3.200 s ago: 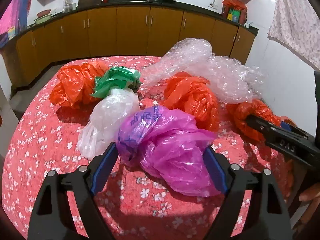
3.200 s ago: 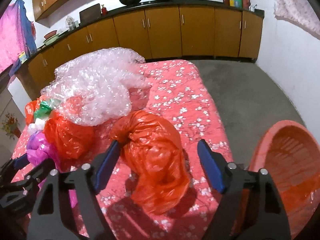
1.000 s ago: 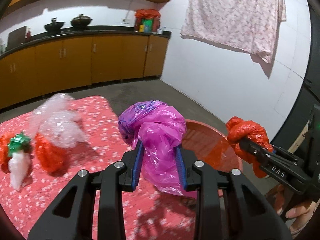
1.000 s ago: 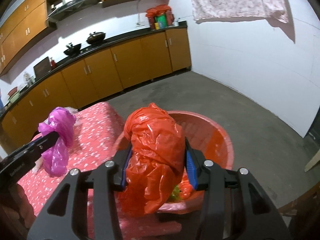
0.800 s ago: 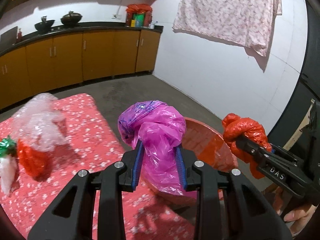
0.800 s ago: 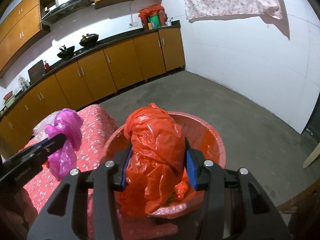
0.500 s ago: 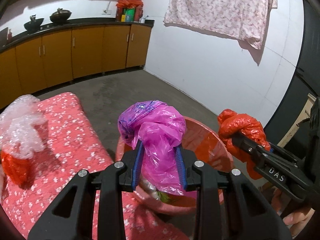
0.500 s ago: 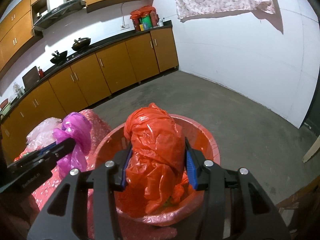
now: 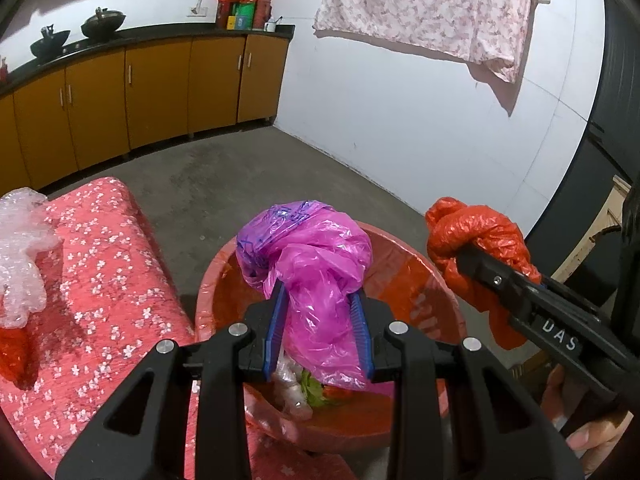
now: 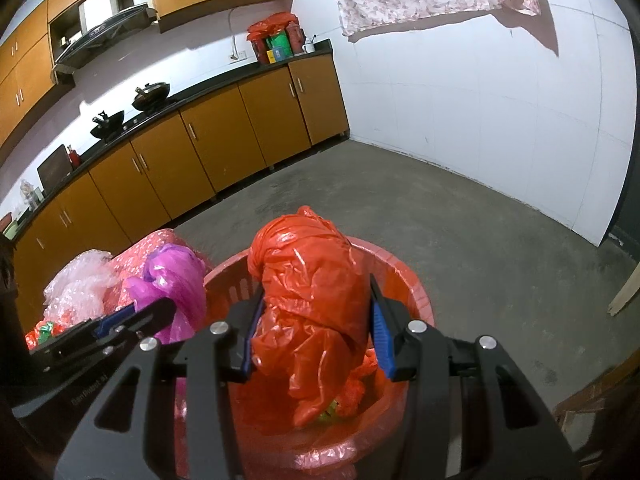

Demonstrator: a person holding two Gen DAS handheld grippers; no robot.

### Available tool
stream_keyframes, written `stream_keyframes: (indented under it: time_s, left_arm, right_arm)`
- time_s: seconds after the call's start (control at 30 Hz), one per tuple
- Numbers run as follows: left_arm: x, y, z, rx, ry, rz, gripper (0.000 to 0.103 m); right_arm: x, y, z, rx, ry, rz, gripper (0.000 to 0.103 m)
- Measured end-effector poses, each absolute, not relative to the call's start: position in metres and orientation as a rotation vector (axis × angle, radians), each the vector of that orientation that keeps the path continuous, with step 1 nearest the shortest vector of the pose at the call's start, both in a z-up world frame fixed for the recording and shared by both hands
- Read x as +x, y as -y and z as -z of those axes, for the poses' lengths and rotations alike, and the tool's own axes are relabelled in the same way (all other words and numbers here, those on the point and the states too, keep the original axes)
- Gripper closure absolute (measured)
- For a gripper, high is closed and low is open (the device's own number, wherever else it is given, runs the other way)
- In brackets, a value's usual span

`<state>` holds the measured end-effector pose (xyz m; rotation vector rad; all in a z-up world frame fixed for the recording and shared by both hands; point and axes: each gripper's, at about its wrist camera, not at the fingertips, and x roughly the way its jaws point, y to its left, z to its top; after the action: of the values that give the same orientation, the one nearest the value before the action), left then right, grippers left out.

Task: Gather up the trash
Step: 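Carry the pink and orange bags over the orange basket with both tools, then open both tools to drop the bags into the basket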

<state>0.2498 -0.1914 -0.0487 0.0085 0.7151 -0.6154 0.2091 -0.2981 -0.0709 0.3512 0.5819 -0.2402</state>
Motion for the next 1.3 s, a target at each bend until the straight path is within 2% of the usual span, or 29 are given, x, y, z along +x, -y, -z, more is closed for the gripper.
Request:
stream_keyframes:
  time_s: [0.23, 0.3, 0.5, 0.6, 0.63, 0.67, 0.7, 0.87, 1.3]
  left_arm:
    - [0.254, 0.195, 0.052, 0.008, -0.726, 0.610, 0.070]
    - [0.256, 0.194, 0.053, -0.001, -0.734, 0.602, 0.064]
    - [0.262, 0.186, 0.057, -0.036, -0.755, 0.578, 0.041]
    - [0.262, 0.175, 0.060, -0.047, -0.757, 0.549, 0.026]
    - [0.260, 0.170, 0.060, -0.048, -0.750, 0.533, 0.017]
    - [0.258, 0.164, 0.059, -0.043, -0.736, 0.511, 0.010]
    - [0.255, 0.160, 0.058, -0.036, -0.720, 0.489, 0.007]
    - [0.242, 0.135, 0.058, 0.018, -0.682, 0.411, 0.002]
    - [0.202, 0.014, 0.063, 0.014, -0.653, 0.150, 0.002]
  right_arm:
    - [0.213, 0.302, 0.072, 0.370, -0.573, 0.238, 0.056]
    - [0.214, 0.306, 0.073, 0.392, -0.569, 0.240, 0.056]
    - [0.213, 0.317, 0.076, 0.427, -0.563, 0.247, 0.039]
    - [0.209, 0.315, 0.073, 0.419, -0.547, 0.272, 0.023]
    - [0.207, 0.315, 0.072, 0.412, -0.532, 0.288, 0.010]
    - [0.202, 0.313, 0.071, 0.401, -0.506, 0.319, 0.004]
    - [0.200, 0.312, 0.069, 0.389, -0.489, 0.337, 0.004]
    - [0.203, 0.302, 0.073, 0.319, -0.545, 0.355, 0.004]
    - [0.206, 0.242, 0.063, 0.196, -0.559, 0.296, 0.004]
